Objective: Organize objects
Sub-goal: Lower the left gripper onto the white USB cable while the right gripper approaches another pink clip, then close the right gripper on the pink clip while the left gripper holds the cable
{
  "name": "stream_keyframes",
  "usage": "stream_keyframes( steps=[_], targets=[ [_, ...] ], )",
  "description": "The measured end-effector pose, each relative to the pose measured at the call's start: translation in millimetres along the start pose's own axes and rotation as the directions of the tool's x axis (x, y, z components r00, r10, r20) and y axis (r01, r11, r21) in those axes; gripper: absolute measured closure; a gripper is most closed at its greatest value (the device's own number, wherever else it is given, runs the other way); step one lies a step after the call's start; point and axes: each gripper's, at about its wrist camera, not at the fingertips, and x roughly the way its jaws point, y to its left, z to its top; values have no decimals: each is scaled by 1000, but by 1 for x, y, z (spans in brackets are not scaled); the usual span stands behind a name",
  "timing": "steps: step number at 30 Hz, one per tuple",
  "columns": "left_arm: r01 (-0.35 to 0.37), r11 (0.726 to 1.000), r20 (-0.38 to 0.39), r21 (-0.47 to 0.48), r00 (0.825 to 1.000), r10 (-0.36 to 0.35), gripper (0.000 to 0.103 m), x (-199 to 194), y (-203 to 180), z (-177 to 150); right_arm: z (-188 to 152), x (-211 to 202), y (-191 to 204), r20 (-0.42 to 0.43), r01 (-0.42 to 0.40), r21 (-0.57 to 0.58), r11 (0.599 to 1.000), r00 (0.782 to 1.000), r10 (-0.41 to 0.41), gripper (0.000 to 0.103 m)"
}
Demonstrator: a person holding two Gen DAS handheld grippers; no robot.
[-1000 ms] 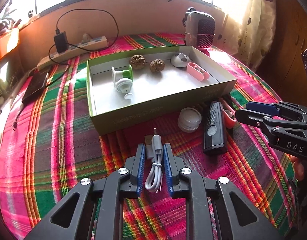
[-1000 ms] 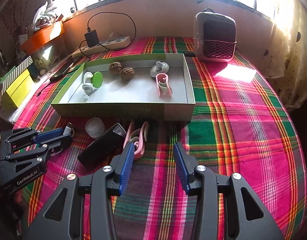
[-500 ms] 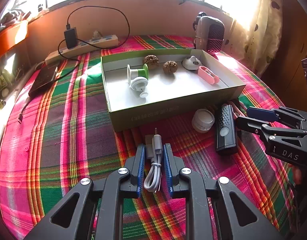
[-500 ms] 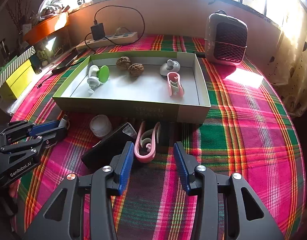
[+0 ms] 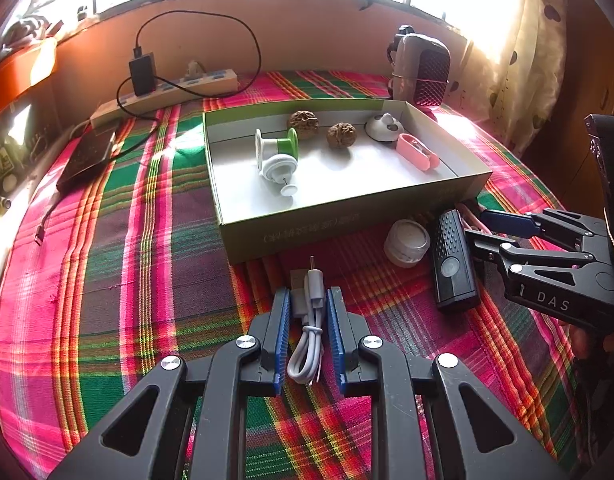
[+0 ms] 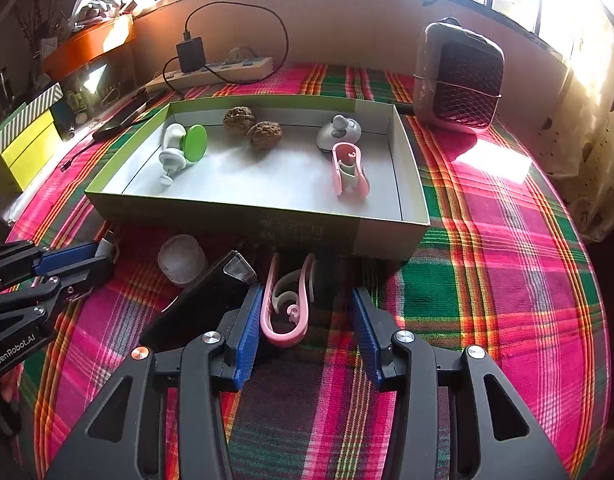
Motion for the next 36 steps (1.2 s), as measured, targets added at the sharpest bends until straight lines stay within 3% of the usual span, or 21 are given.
stream_keyframes(
  steps=[17,27,36],
  targets=[
    [0,1000,1,2,1000,0,86,1,1,0,2,2,-5,4,-6,10,1000,1000,6,53],
    [2,1000,2,0,1000,-2,86,1,1,0,1,0,-6,10,-5,5,1000,1000,5,78],
    [1,1000,2,1,1000,-1,86,1,1,0,0,-1,-6,11,-7,7,1000,1000,7,79]
  ],
)
